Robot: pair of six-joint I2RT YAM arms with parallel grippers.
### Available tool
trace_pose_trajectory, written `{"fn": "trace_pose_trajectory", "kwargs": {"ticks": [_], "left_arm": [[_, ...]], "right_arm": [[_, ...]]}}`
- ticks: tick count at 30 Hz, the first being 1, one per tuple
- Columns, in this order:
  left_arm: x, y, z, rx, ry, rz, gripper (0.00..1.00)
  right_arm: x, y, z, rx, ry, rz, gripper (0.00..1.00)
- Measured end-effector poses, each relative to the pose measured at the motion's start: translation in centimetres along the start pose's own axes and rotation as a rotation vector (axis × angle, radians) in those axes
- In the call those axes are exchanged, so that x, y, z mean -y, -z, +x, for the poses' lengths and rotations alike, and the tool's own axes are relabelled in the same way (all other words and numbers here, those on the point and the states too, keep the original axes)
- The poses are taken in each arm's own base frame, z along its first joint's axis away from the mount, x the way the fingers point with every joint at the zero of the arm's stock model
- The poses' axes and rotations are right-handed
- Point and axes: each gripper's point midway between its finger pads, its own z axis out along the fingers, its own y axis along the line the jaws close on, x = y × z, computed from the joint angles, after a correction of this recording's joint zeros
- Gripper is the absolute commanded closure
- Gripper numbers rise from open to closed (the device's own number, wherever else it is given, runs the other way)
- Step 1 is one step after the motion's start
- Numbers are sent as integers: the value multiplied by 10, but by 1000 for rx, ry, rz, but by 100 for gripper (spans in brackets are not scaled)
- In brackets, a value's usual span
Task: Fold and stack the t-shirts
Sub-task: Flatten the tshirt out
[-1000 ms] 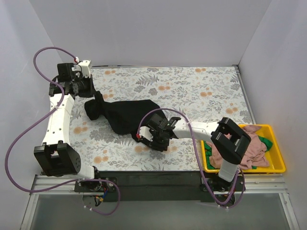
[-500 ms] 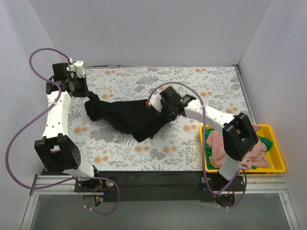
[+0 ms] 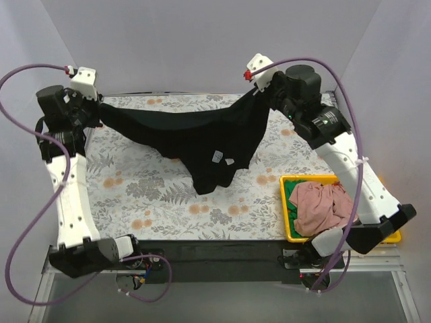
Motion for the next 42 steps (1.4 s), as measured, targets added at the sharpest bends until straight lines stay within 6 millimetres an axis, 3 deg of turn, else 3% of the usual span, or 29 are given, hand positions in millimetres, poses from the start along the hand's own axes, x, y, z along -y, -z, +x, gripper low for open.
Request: {"fn": "trace_pose_trajectory", "kwargs": {"ticks": [6, 9, 12, 15, 18, 23, 26, 28, 30, 34, 37, 40, 42], "left_arm": [[13, 100, -56, 259, -149, -88, 100], [13, 124, -78, 317, -184, -114, 100], [7, 121, -82, 313, -196, -128, 100], [-3, 96, -80, 269, -188, -128, 100], [-22, 49, -84, 224, -167, -122, 100], [-57, -60, -97, 180, -75, -89, 100], [-79, -113, -119, 239, -20, -99, 100], [-89, -133, -136, 309, 6, -110, 100], [-94, -137, -154, 389, 21, -126, 100], [-108, -108, -215, 630, 15, -197, 100], [-114, -60, -261, 829, -4, -238, 100], [-113, -20, -286, 949, -43, -256, 100], [-107, -3, -285, 976, -71, -252, 100]], "right_arm": [[43, 58, -37, 116, -28, 127, 99], [58, 78, -52, 162, -37, 171, 99], [67, 86, -58, 181, -35, 208, 99], [75, 75, -61, 182, -15, 250, 99], [82, 44, -66, 182, 8, 300, 99], [113, -44, -85, 185, 5, 406, 99], [138, -81, -90, 223, -9, 509, 99], [146, -90, -90, 248, -8, 557, 99], [157, -87, -97, 290, -12, 606, 99], [189, -53, -129, 457, -53, 733, 99], [220, -15, -148, 586, -82, 816, 99], [235, 13, -152, 659, -82, 837, 99], [229, 18, -144, 666, -75, 807, 99]]}}
